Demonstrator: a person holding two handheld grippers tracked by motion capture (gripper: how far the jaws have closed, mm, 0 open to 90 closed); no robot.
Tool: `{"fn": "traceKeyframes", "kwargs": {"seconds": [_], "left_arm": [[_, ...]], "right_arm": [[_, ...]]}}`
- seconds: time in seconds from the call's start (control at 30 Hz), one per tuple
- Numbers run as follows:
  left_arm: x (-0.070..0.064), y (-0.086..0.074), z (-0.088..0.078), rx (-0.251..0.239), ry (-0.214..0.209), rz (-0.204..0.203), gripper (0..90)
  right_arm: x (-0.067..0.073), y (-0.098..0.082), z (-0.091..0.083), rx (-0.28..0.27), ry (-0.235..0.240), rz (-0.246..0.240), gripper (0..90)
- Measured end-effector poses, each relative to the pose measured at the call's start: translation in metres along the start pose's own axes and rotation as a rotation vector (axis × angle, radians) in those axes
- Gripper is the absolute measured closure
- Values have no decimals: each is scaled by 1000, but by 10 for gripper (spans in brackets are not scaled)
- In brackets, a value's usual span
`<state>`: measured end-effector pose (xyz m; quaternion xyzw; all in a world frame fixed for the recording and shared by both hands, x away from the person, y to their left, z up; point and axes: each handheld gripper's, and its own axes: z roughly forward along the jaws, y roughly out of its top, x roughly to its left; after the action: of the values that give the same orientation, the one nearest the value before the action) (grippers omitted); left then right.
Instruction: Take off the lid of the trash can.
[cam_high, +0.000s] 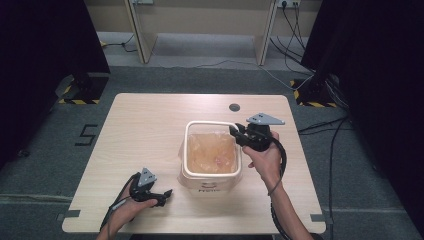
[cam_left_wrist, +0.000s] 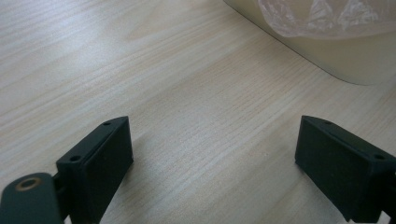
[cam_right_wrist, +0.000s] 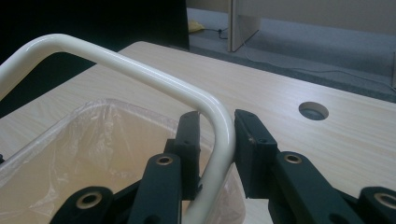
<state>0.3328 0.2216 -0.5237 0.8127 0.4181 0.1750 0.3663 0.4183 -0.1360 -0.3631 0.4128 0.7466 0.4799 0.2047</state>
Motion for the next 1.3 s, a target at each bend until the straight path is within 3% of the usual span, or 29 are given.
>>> {"fn": "traceKeyframes", "kwargs": {"seconds": [0.43,1.13,1.3], "left_arm": [[0,0,0,0,0,0,101],[0,0,0,-1,0,-2,99],[0,0,1,0,2,-3,96]], "right_arm": [[-27,-10,-21,-6,-25,39,722],[-96,-67,-85,-71,-129,190,722],[-115,-90,-99,-91,-173,256,722]]}}
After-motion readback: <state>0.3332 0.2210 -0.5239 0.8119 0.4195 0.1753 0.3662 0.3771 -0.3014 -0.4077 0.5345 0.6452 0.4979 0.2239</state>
